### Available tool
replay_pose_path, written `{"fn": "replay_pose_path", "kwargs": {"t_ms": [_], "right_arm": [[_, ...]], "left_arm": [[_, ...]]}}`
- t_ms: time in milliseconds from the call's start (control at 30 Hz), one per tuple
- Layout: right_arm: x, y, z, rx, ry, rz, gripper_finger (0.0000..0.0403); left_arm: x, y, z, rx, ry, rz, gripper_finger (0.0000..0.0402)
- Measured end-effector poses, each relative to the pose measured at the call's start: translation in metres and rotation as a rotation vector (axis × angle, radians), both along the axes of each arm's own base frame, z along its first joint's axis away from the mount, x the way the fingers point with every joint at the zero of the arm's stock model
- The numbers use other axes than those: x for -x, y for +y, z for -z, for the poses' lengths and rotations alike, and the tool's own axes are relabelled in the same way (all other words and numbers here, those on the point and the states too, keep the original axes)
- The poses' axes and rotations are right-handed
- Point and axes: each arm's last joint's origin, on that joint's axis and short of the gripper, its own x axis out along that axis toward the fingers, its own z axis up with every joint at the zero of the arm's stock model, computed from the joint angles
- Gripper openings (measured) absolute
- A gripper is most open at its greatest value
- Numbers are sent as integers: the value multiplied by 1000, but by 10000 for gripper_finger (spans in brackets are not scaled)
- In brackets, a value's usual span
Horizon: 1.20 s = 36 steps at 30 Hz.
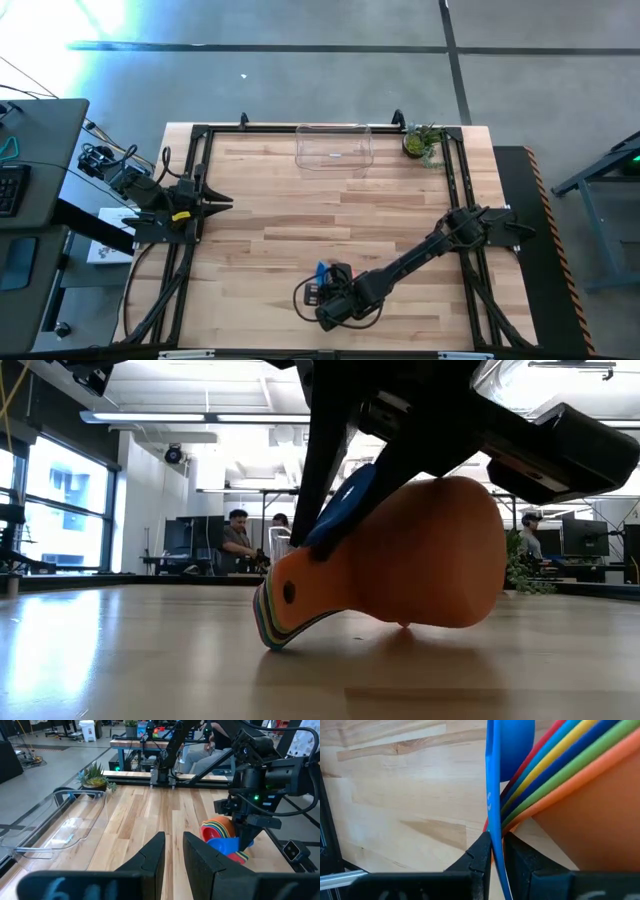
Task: Nest measuring cups in basket
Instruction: Put the nested measuring cups into the transparent bin, then adjust the nested measuring cups
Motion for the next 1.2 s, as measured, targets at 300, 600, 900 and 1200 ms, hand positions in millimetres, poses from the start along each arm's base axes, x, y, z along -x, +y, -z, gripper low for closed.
{"fn": "replay_pose_path", "kwargs": {"t_ms": [300,600,900,1200], "right_arm": [[3,2,2,-3,23,-5,70],[8,9,2,-3,24,-5,119],[9,11,1,-4,1,46,124],[3,13,-3,-83,-56,106,124]], "left_arm": [[0,0,0,0,0,0,58],[0,0,0,0,0,0,58],[0,0,0,0,0,0,58],[0,0,0,0,0,0,58]]}}
